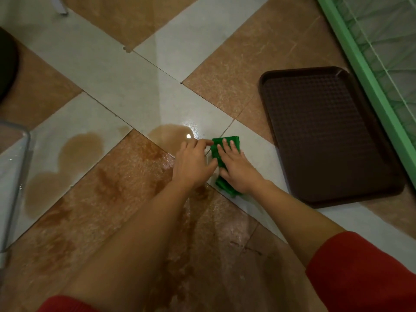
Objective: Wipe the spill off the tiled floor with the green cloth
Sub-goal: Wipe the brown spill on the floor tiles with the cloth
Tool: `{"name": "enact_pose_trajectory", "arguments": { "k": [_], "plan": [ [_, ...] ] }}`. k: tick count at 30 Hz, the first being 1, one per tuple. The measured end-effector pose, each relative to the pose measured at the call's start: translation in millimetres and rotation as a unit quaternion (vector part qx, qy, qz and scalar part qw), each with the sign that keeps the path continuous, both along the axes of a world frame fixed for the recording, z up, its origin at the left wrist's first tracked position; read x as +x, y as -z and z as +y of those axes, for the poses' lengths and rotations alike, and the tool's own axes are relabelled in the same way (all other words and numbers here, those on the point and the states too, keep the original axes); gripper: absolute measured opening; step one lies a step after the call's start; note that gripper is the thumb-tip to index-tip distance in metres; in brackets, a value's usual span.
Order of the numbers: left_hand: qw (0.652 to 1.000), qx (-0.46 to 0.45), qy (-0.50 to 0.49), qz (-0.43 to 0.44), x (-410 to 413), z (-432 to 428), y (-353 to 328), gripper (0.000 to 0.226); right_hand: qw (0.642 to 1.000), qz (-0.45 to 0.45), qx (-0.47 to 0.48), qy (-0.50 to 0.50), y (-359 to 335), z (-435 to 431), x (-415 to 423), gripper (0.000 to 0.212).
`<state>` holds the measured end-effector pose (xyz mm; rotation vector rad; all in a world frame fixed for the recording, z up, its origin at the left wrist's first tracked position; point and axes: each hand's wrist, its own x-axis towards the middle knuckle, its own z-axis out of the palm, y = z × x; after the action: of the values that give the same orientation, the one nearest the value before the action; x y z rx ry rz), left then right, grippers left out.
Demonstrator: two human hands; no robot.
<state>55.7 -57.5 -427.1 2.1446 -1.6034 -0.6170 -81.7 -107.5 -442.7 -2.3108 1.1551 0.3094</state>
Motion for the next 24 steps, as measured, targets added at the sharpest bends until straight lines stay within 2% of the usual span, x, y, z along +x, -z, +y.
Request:
{"name": "enact_pose_trajectory", "arguments": {
  "k": [4, 6, 13, 19, 21, 24],
  "plan": [
    [1.0, 0.004, -0.021, 0.0, 8.4, 3.8, -6.5, 0.047, 0.992, 0.006, -0.004, 0.129, 1.8, -4.2, 2.0, 0.068],
    [0.999, 0.006, -0.031, 0.0, 14.3, 7.7, -9.3, 0.047, 0.989, 0.006, -0.012, 0.145, 3.2, -2.7, 8.5, 0.067],
    [0.999, 0.01, -0.036, -0.01, 31.2, 16.3, -10.8, 0.051, 0.999, -0.043, -0.004, -0.026, 9.7, 10.6, 12.6, 0.065],
    [0.999, 0.011, -0.039, -0.013, 42.7, 20.1, -14.2, 0.051, 0.996, -0.011, -0.04, 0.076, 10.1, -6.4, 23.2, 0.064],
    [0.999, 0.02, -0.036, -0.023, 44.3, 22.8, -13.1, 0.051, 0.997, -0.011, -0.036, 0.068, 8.5, -12.7, 34.5, 0.064],
    [0.999, 0.026, -0.027, -0.035, 44.7, 20.7, -11.1, 0.052, 0.999, -0.029, -0.025, 0.002, 7.6, -10.9, 42.7, 0.063]
  ]
}}
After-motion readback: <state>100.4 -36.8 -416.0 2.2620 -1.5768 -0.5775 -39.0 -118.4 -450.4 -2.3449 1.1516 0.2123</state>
